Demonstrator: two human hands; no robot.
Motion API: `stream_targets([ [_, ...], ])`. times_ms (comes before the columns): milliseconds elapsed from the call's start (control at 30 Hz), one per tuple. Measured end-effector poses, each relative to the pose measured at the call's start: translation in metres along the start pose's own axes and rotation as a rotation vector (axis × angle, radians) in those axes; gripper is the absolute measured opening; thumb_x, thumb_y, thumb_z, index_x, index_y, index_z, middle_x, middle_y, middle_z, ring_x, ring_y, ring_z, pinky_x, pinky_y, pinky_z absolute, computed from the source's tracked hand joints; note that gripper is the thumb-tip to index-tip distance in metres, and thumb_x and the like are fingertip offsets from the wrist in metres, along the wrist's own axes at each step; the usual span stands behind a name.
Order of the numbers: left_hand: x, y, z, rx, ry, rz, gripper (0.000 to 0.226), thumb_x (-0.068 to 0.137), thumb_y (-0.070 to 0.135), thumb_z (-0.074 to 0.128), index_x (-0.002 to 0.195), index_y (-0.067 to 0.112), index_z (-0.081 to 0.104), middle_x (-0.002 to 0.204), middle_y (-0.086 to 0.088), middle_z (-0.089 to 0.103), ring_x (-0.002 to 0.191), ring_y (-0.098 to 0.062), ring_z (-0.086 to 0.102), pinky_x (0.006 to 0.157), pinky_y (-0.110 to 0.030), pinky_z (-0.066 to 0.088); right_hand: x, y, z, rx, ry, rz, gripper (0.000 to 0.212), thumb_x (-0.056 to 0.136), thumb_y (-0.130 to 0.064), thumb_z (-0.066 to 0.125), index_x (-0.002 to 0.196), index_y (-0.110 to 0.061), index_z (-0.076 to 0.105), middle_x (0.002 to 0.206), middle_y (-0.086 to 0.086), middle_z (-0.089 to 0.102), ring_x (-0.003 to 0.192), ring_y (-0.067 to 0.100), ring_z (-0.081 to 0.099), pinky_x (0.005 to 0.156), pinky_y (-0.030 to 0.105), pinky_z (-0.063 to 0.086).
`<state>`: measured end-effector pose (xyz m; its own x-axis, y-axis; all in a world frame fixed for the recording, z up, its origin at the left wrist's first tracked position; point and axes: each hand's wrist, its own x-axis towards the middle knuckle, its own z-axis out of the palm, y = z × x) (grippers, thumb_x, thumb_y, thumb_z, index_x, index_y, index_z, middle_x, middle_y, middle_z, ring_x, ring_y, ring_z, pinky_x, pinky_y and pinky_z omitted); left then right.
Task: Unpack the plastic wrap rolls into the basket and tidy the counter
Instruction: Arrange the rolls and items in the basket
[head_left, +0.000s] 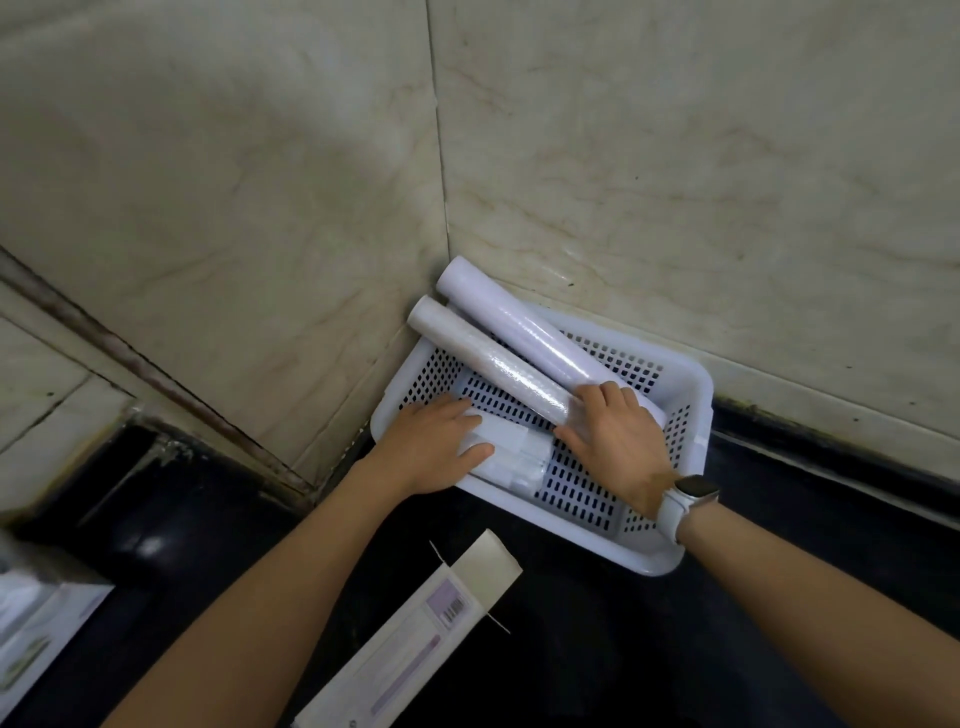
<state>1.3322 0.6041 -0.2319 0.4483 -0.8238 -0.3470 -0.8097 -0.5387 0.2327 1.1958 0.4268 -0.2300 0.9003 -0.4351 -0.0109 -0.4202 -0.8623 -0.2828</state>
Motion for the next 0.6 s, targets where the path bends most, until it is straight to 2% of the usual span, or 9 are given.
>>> stream_targets([
  [100, -0.014, 0.009, 0.001, -0.080, 0.059, -0.036, 0.054, 0.095, 0.046, 0.034, 0.142, 0.018, 0.032, 0.157, -0.003, 0.017, 0.145, -0.020, 0.008, 0.117, -0.045, 0.005, -0.010, -0.002, -0.009, 0.086, -0.002, -0.003, 0.041, 0.091, -0.033, 0.046, 0.126, -0.014, 0.040, 0.124, 0.011, 0.050, 0.111, 0.025, 0.046, 0.095, 0.042, 0.043],
  [200, -0.036, 0.027, 0.005, -0.165, 0.226, -0.072, 0.047, 0.097, 0.038, 0.036, 0.139, 0.017, 0.039, 0.155, -0.003, 0.025, 0.144, -0.020, 0.013, 0.118, -0.045, 0.006, -0.027, -0.008, -0.026, 0.261, 0.058, 0.021, 0.039, 0.091, -0.025, 0.047, 0.127, -0.011, 0.042, 0.126, 0.013, 0.050, 0.114, 0.026, 0.046, 0.097, 0.037, 0.039],
  [300, -0.067, 0.059, 0.015, -0.262, 0.493, -0.113, 0.038, 0.094, 0.023, 0.046, 0.128, 0.009, 0.052, 0.144, -0.011, 0.043, 0.138, -0.026, 0.031, 0.114, -0.048, 0.019, -0.052, -0.016, -0.046, 0.475, 0.156, 0.078, 0.036, 0.089, -0.017, 0.050, 0.125, -0.009, 0.046, 0.122, 0.011, 0.053, 0.109, 0.021, 0.049, 0.091, 0.028, 0.036],
  [400, -0.102, 0.098, 0.039, -0.242, 0.699, -0.133, 0.030, 0.084, 0.013, 0.059, 0.114, 0.007, 0.063, 0.126, -0.015, 0.060, 0.123, -0.031, 0.051, 0.103, -0.054, 0.037, -0.087, -0.021, -0.065, 0.606, 0.195, 0.126, 0.030, 0.089, -0.019, 0.051, 0.119, -0.016, 0.052, 0.113, 0.001, 0.056, 0.098, 0.011, 0.051, 0.084, 0.023, 0.037],
  [500, -0.133, 0.128, 0.069, -0.197, 0.683, -0.170, 0.040, 0.079, 0.016, 0.064, 0.119, 0.012, 0.059, 0.128, -0.011, 0.058, 0.123, -0.028, 0.052, 0.102, -0.056, 0.037, -0.131, -0.026, -0.070, 0.679, 0.116, 0.122, 0.019, 0.088, -0.025, 0.053, 0.107, -0.026, 0.057, 0.101, -0.006, 0.061, 0.086, 0.007, 0.057, 0.077, 0.022, 0.042],
  [567, -0.149, 0.131, 0.086, -0.151, 0.560, -0.302, 0.057, 0.080, 0.026, 0.061, 0.133, 0.017, 0.045, 0.143, -0.011, 0.043, 0.134, -0.029, 0.037, 0.106, -0.059, 0.026, -0.166, -0.029, -0.058, 0.657, 0.005, 0.049, 0.020, 0.086, -0.027, 0.056, 0.106, -0.028, 0.058, 0.096, -0.007, 0.063, 0.084, 0.006, 0.060, 0.080, 0.028, 0.049],
  [600, -0.155, 0.127, 0.093, -0.147, 0.462, -0.398, 0.066, 0.082, 0.033, 0.058, 0.141, 0.020, 0.031, 0.151, -0.011, 0.029, 0.140, -0.030, 0.024, 0.109, -0.059, 0.018, -0.185, -0.030, -0.047, 0.592, -0.086, -0.012, 0.027, 0.084, -0.031, 0.057, 0.111, -0.028, 0.056, 0.100, -0.006, 0.063, 0.090, 0.008, 0.060, 0.086, 0.031, 0.049],
])
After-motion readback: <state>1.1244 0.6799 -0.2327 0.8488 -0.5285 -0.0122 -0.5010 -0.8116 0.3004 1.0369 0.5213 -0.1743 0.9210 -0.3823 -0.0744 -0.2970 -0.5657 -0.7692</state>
